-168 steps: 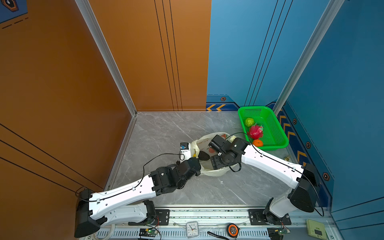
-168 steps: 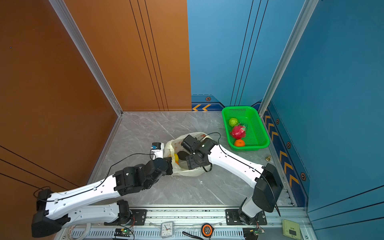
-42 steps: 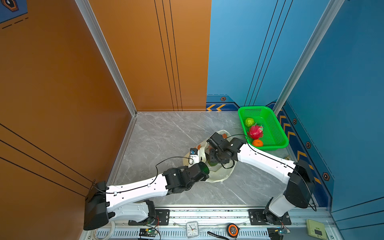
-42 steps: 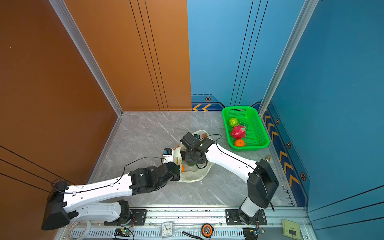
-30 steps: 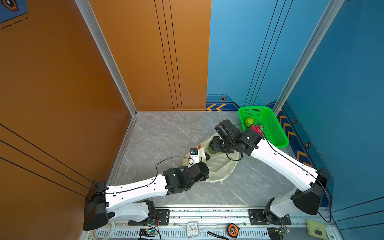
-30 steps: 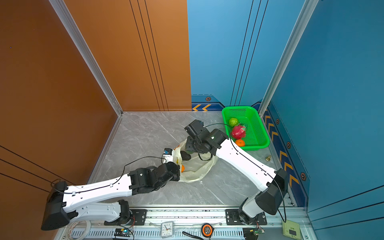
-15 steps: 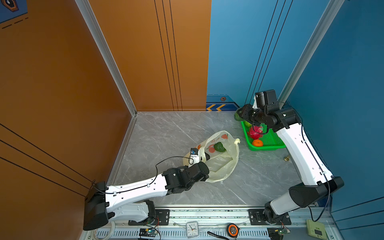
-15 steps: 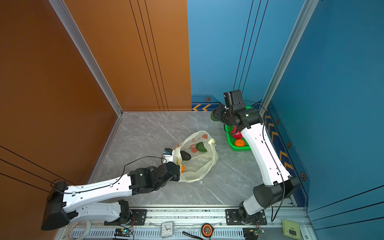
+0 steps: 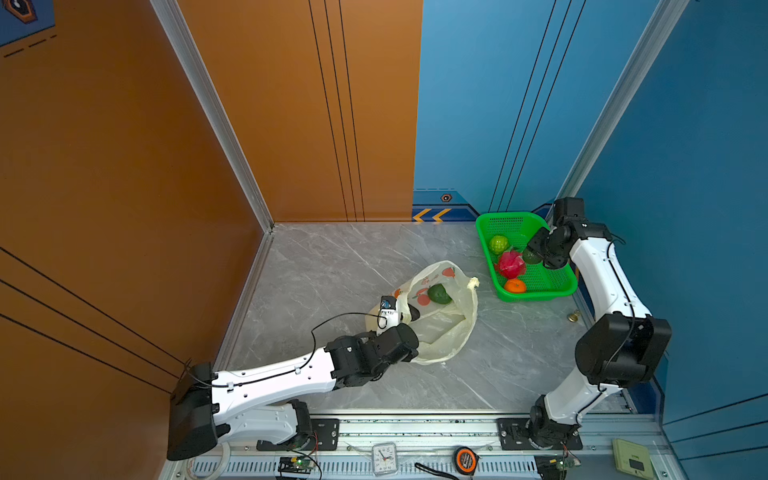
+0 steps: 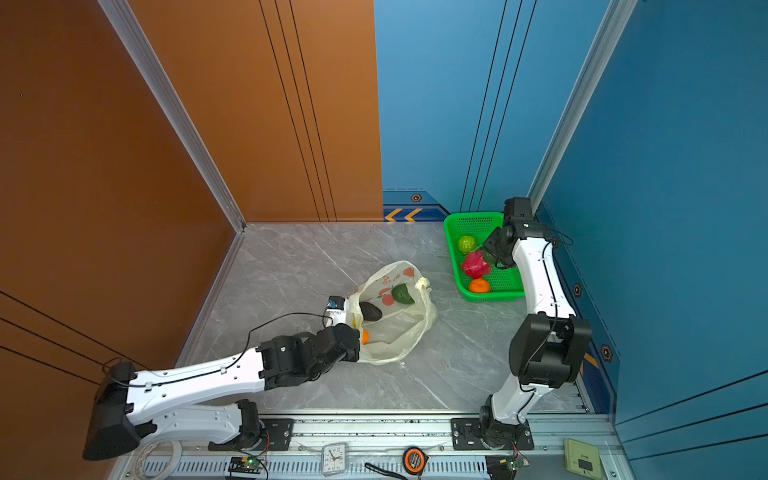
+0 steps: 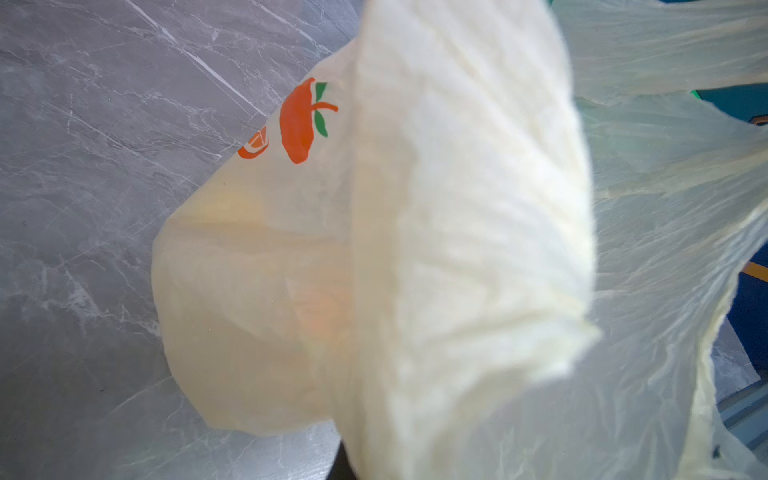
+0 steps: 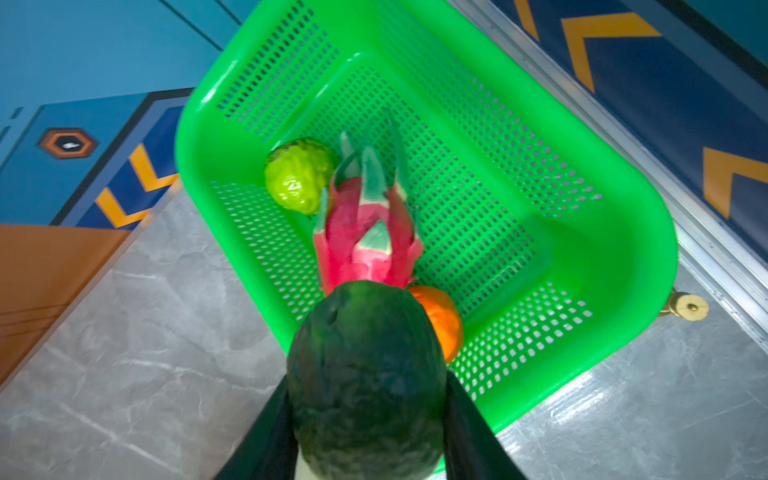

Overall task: Untie the knot of the plastic bag and take out the fruit
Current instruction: 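Lower the dark green fruit into the green basket and open the right gripper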

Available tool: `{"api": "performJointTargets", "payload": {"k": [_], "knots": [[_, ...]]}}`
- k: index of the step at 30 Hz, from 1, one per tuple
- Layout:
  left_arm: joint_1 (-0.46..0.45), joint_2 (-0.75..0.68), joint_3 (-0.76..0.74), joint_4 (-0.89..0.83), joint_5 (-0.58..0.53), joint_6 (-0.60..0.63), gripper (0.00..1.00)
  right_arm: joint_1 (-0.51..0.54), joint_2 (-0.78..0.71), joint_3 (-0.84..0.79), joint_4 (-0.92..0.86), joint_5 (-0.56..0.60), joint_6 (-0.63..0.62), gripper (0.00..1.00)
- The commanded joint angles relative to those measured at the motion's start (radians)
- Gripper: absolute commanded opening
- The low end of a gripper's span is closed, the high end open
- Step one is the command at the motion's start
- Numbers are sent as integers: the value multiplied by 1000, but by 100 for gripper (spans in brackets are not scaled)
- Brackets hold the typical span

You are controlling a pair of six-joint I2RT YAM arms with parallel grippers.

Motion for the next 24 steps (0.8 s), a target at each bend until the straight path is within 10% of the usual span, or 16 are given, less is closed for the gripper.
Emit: {"api": "performJointTargets", "payload": {"k": [1, 24], "knots": [[-9, 13, 34, -3, -27, 10, 0, -24, 23, -48, 54, 64, -19, 37], [-28, 25, 56, -9, -47, 8, 0, -30, 74, -117, 70, 69, -45, 71]]}}
